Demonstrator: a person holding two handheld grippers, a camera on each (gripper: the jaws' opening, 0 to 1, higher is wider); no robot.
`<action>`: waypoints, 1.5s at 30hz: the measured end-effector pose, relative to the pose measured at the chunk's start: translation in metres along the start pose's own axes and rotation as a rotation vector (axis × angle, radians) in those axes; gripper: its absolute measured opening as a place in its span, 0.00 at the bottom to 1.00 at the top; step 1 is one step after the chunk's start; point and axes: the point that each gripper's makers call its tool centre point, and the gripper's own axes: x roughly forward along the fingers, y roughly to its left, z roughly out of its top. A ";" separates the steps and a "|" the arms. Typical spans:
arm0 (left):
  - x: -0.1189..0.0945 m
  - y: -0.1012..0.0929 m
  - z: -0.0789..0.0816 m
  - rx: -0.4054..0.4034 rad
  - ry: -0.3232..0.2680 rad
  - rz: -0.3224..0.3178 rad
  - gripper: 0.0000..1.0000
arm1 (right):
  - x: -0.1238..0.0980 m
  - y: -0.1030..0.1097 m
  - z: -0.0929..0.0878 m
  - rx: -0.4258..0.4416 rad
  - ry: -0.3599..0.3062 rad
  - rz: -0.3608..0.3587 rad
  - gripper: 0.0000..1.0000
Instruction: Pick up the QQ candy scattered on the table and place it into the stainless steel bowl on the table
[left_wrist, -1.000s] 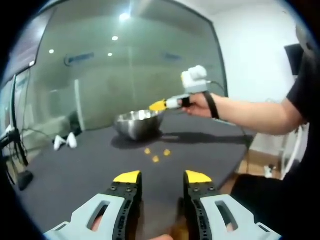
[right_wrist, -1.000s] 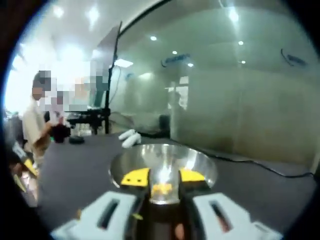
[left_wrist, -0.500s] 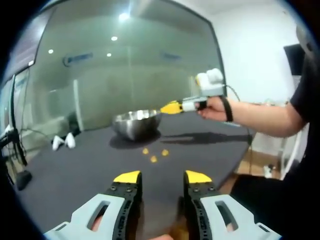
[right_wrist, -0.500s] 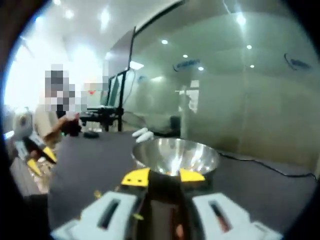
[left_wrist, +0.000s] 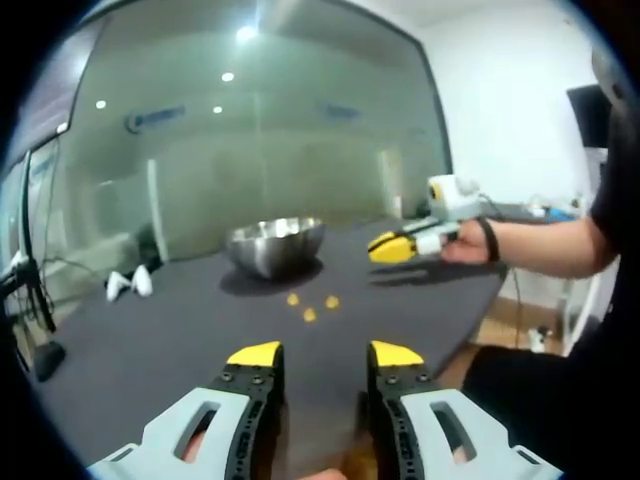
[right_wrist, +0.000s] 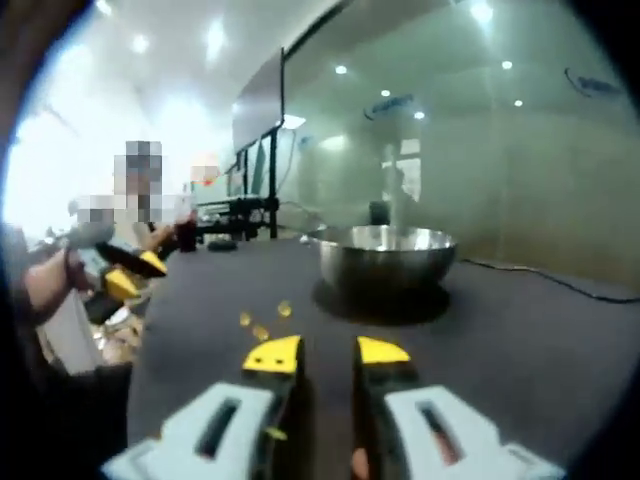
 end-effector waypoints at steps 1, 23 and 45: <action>0.000 0.000 0.000 0.000 -0.001 0.000 0.35 | 0.000 0.005 -0.001 -0.004 0.004 0.020 0.21; -0.007 0.007 -0.003 -0.007 0.005 0.027 0.35 | 0.072 0.066 -0.015 -0.101 0.144 0.214 0.19; -0.007 0.011 -0.005 -0.010 0.009 0.040 0.35 | 0.074 0.063 -0.011 -0.100 0.151 0.200 0.10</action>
